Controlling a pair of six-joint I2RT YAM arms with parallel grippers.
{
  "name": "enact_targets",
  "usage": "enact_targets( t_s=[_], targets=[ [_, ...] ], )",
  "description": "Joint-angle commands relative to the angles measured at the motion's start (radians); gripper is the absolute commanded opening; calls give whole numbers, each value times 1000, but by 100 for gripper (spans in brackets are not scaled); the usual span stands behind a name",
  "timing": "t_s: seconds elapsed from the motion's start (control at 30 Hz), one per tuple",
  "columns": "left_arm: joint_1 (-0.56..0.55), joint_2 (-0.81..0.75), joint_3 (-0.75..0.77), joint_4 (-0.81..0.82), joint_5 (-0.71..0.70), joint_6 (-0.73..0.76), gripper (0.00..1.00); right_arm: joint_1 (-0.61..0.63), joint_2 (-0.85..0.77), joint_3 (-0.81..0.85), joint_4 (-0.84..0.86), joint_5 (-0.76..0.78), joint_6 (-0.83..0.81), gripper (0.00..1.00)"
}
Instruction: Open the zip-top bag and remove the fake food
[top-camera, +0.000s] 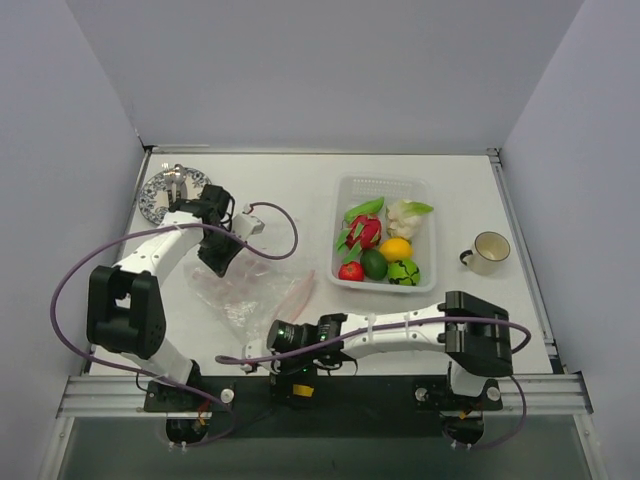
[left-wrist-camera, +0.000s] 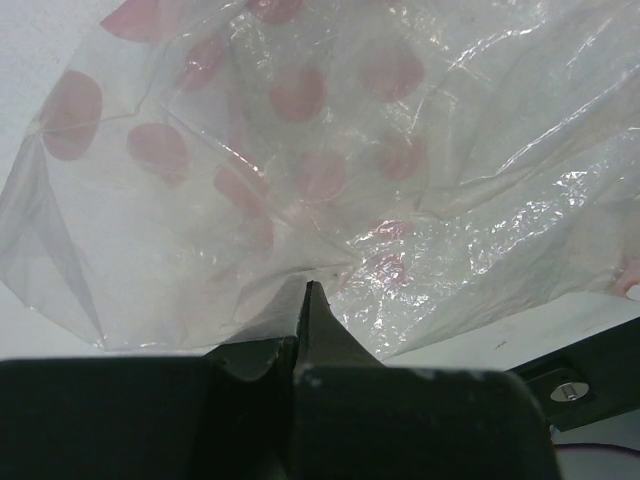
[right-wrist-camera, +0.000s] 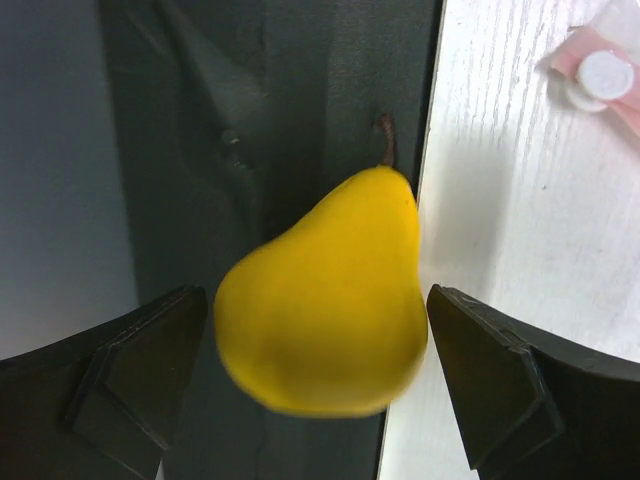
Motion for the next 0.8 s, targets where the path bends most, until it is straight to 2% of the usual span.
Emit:
enact_targets(
  t_s=[0.0,0.23,0.27,0.33,0.37,0.4,0.53,0.63,0.77],
  targets=[
    [8,-66,38,-10,41,-19,0,56,81,62,-9,182,30,100],
    [20,-135,13,-22,36,-13,0,39,102,20,94,290,56,100],
    [25,-148,13,-22,38,-12,0,22,86,6,99,293,56,89],
    [39,-157,18,-27,53,-10,0,-52,59,-11,105,284,61,75],
    [45,-163,25,-30,59,-7,0,-80,19,-28,102,282,64,60],
    [51,-163,30,-33,70,-6,0,-112,-6,-37,102,282,62,54],
    [71,-140,22,-36,81,2,0,-226,-139,-51,103,329,18,39],
    [71,-114,-1,-25,93,1,0,-310,-196,-2,102,377,-8,17],
    [71,-102,-42,13,115,-15,0,-424,-237,68,106,408,-17,6]
  ],
)
